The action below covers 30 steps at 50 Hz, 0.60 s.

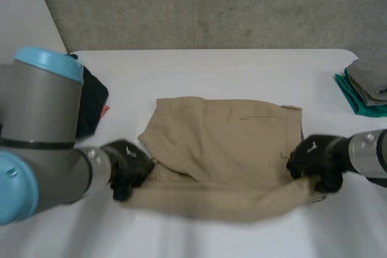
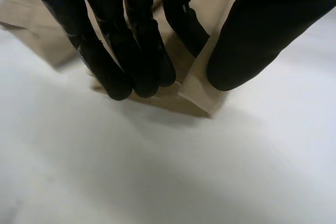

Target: Fold the laundry.

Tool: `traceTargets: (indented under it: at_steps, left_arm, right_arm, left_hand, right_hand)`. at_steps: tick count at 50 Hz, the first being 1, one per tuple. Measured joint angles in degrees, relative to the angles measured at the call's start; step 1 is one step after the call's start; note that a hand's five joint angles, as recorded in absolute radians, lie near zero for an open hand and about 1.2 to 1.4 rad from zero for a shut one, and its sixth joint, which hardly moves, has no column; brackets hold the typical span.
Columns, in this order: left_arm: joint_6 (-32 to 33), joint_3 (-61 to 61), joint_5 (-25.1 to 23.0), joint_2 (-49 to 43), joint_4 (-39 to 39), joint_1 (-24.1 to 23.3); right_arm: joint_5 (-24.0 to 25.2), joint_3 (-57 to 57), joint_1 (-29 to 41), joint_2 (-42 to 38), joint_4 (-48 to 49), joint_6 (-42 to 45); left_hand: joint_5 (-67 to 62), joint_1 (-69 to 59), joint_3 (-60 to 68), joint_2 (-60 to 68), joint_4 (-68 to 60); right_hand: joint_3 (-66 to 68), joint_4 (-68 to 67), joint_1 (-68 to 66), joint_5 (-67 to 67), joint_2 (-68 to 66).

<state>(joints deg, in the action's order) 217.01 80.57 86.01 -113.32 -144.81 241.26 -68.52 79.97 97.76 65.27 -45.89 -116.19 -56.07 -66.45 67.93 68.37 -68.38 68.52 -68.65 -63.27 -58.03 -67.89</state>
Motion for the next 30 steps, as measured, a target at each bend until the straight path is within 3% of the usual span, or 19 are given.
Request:
traceTargets:
  at_steps: [7, 14, 22, 29, 30]
  left_arm:
    - [-7.04, -11.68, 2.04, -5.19, -7.62, 0.72]
    - [-13.29, -23.45, 2.8, -11.91, -16.92, 0.86]
    - [-14.06, -41.85, 7.9, -26.26, -24.22, -0.08]
    - [-11.61, -56.56, 10.98, -37.5, -25.46, -1.2]
    - [-10.75, -59.73, 11.17, -39.85, -25.51, -1.44]
  right_arm:
    - [-2.18, -3.41, 1.24, -2.34, 16.78, -17.17]
    - [-6.24, -4.98, 3.0, -5.52, 37.41, -27.76]
    - [-14.37, -9.8, 5.19, -14.08, 56.75, -30.05]
    - [-17.0, -15.95, 5.97, -21.64, 62.2, -27.47]
    - [-17.26, -17.67, 6.15, -23.49, 62.97, -26.83]
  left_hand:
    - [0.0, 0.0, 0.0, 0.0, 0.0]
    - [-0.65, 0.0, 0.08, 0.03, -0.01]
    - [-0.65, 0.0, 0.16, 0.12, -0.03]
    - [-0.66, 0.0, 0.16, 0.13, -0.03]
    - [-0.66, 0.0, 0.16, 0.13, -0.03]
  right_hand:
    - [0.0, 0.0, 0.0, 0.0, 0.0]
    - [0.0, 0.0, 0.0, 0.0, 0.0]
    - [0.0, 0.0, 0.0, 0.0, 0.0]
    - [0.0, 0.0, 0.0, 0.0, 0.0]
    - [-5.85, 5.77, 3.33, 5.42, 5.46]
